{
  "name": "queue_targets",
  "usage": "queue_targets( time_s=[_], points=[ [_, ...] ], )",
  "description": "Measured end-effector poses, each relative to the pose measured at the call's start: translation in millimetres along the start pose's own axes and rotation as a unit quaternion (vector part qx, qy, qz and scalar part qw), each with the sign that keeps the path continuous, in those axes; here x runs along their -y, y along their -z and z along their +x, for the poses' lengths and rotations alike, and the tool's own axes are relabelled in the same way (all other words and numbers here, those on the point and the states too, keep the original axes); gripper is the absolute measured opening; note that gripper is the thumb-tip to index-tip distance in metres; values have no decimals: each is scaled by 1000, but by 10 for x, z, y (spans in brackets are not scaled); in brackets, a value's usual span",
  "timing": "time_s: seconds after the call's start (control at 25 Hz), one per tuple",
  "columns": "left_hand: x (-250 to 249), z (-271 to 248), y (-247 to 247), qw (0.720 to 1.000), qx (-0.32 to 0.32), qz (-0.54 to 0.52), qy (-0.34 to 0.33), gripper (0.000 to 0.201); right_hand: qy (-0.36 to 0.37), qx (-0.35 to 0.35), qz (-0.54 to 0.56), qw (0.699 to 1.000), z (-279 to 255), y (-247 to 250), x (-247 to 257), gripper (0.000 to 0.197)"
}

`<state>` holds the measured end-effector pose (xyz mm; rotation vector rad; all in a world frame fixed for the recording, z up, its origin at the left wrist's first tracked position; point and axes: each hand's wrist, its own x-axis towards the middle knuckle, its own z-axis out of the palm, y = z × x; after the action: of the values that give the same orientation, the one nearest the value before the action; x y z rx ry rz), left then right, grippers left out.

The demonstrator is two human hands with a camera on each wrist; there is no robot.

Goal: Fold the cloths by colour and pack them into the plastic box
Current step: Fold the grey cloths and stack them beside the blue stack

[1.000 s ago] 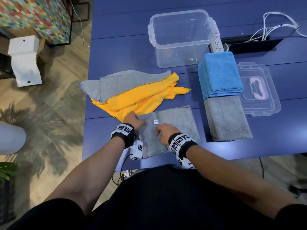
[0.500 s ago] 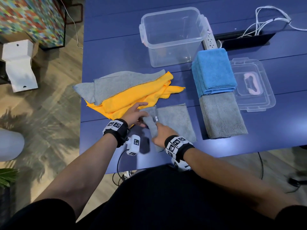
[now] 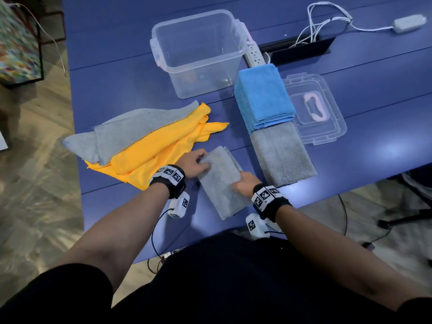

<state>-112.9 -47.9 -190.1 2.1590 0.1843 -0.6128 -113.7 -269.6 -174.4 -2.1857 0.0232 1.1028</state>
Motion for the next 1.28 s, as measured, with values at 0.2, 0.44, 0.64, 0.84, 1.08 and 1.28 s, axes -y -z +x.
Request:
queue_targets(
  time_s=[0.2,0.44,0.64,0.84,1.08,1.28],
  points=[
    [171,142,-168,992,2,120,22,31,-37,5,-20,999,61,101,-190,44],
    [91,230,-283,977,-91,195,3,38,-63,-81,-114,988,28,190,-159,14],
    [79,314,-325,968,-133,212,30,40,3,-135,-216,967,49,108,-103,26],
    [111,318,-340,960,-162,213,82,39,-8,-119,-234,965,69,91,-48,41],
    [69,68,-495,921,-282,258,-78,44,159,-56,-341,925,52,106,7,52],
    [260,-270,-811,927,-130,329,-124,85,101,-11,-300,948,157,201,64,64]
  ],
)
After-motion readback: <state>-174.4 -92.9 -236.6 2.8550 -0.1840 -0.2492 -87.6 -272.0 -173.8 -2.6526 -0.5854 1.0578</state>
